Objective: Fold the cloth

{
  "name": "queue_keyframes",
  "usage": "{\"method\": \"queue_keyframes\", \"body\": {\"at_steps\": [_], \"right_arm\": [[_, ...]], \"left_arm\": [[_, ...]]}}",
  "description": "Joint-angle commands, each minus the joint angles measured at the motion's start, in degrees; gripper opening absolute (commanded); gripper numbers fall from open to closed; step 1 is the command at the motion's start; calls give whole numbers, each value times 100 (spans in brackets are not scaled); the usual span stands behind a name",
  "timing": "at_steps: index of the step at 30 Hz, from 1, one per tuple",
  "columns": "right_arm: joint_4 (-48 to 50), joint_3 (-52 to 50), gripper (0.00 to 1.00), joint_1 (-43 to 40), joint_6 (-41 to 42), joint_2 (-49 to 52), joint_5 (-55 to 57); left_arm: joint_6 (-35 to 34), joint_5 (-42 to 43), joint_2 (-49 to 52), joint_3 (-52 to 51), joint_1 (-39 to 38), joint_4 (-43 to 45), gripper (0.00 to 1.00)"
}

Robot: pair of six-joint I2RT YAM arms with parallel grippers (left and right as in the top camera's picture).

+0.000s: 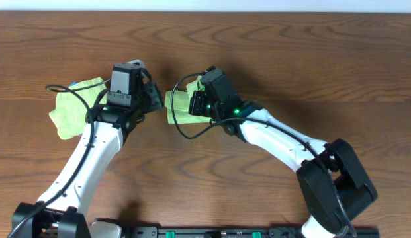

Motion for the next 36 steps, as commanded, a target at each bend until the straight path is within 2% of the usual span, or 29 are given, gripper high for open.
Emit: {"method": "queue_keyframes", "body": {"at_steps": [1,36], "right_arm": [[-72,289,1,111,-146,28,61],[92,603,1,448,-234,586,125]], "left_arm": [[144,-42,-76,68,24,-31,6],[149,-48,-588,68,26,-94,6]]}}
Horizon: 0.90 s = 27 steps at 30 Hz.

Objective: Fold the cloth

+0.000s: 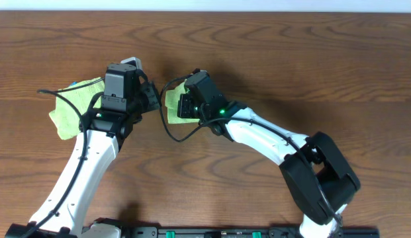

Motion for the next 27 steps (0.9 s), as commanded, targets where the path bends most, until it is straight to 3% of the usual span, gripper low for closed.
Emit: {"method": "queue_keyframes", "body": {"at_steps": [1,17,20,21,22,23,24,27], "right_arm": [[20,177,1,118,-59,59,-7],[9,551,4,212,-107,577,-74],[17,551,44,227,-173,577,-74],[26,551,53,234,-199,577,-76],[39,551,70,245,-229,577,-98],[39,553,93,251,-229,575,-109],[42,560,99,260,-234,575,-149],[35,577,99,269,-238,573,-229]], "left_arm": [[131,-46,-98,68,26,-26,6],[173,-44,-101,68,26,-33,6],[188,-46,-101,68,31,-31,6],[190,-46,-101,68,37,-31,6],[188,-44,-101,68,59,-31,6],[190,-44,-101,68,85,-31,6],[188,-42,-101,68,122,-31,6],[188,-35,-101,68,208,-31,6]]}}
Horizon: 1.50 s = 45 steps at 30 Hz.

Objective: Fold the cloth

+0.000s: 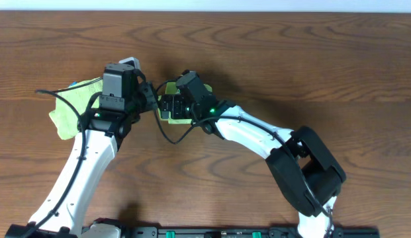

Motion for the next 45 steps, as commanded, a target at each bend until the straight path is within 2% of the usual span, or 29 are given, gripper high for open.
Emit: {"method": "queue_keyframes", "body": {"at_steps": [1,9,12,13,15,18,20,29,31,35,39,45], "right_arm": [[11,177,99,83,-111,66,-170],[-240,323,99,61,-138,-105,-282],[-426,376,99,-28,-420,-374,-205],[-579,409,99,-92,-540,-542,-98],[-909,428,99,-245,-774,-905,92],[-1587,428,99,-568,-1335,-1569,111],[-2105,428,99,-798,-1687,-2028,103],[-4317,389,99,-1585,-2581,-3960,476],[-4701,151,99,-1589,-2634,-4642,973],[-4811,-649,99,-1591,-2616,-5755,1137],[-4809,-1891,99,-1589,-2190,-7313,1263],[-5036,-2922,99,-1589,-1537,-9176,1891]], "left_arm": [[83,-15,-98,68,114,-2,6],[85,-17,-214,72,136,-2,6],[109,-17,-284,72,136,-2,7],[129,-17,-304,72,136,-4,14],[129,-15,-337,72,133,-44,38],[129,-15,-415,72,133,-129,83],[129,-15,-492,72,133,-203,97],[129,-11,-828,72,131,-490,95],[127,131,-925,72,122,-632,95],[125,354,-1023,72,120,-787,95],[127,437,-1145,72,118,-1005,95],[57,529,-1399,72,118,-1287,95]]}}
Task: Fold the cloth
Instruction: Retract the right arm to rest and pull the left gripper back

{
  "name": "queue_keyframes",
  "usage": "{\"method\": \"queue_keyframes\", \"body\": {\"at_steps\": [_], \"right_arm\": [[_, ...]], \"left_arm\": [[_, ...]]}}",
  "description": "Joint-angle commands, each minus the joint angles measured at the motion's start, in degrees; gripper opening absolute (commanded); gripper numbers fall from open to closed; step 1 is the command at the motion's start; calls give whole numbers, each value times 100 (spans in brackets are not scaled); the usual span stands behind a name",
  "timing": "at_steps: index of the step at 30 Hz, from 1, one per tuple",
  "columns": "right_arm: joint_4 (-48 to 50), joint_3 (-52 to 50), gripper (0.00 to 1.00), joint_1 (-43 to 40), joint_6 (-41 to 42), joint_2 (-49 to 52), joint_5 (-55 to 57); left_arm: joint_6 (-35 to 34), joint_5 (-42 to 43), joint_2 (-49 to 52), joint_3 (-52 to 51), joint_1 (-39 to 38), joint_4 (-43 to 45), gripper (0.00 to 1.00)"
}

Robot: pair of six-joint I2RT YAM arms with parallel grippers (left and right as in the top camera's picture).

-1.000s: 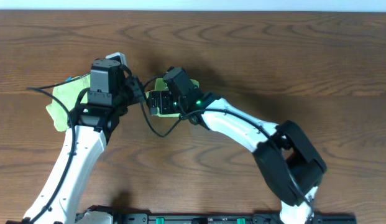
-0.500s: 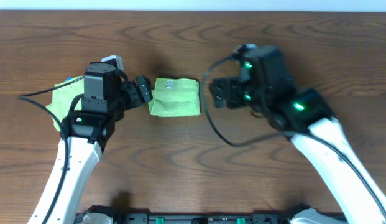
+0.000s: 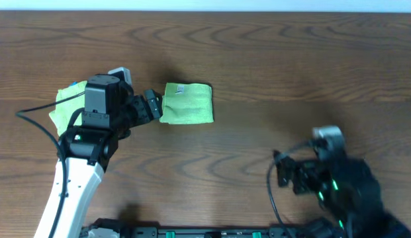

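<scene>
A lime-green cloth (image 3: 186, 104) lies as a neat folded rectangle at the table's middle, with a small white label near its top left corner. More green fabric (image 3: 62, 111) shows at the far left under my left arm; the arm hides whether the two join. My left gripper (image 3: 154, 106) points right, its fingers apart at the rectangle's left edge and holding nothing that I can see. My right gripper (image 3: 284, 174) is far off at the lower right, blurred and clear of the cloth.
The brown wooden table (image 3: 291, 59) spreads around the cloth. The table's front edge with a black rail (image 3: 212, 233) runs along the bottom, close to the right arm's base.
My right gripper was over the cloth's middle beside the left gripper; it is now at the lower right, off the cloth. The rectangle lies uncovered. My left arm has shifted left and down.
Both grippers stood over the cloth, the right one on its right part. At each later moment the right gripper was further left, until it met the left gripper. Now the right arm is withdrawn and a flat folded rectangle lies exposed.
</scene>
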Motion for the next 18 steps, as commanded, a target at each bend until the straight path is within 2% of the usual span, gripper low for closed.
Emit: {"method": "queue_keyframes", "body": {"at_steps": [1,5,10,18], "right_arm": [[-166,-393,99,-15,623,-800,758],[-343,-588,99,-15,839,-1462,1453],[-369,-599,99,-15,833,-1495,1635],[-385,-603,99,-15,815,-1495,1633]], "left_arm": [[-11,177,-243,72,4,-118,95],[-337,195,-557,72,4,-391,95],[-780,275,-791,70,7,-964,95],[-1069,323,-1226,35,7,-1698,95]]}}
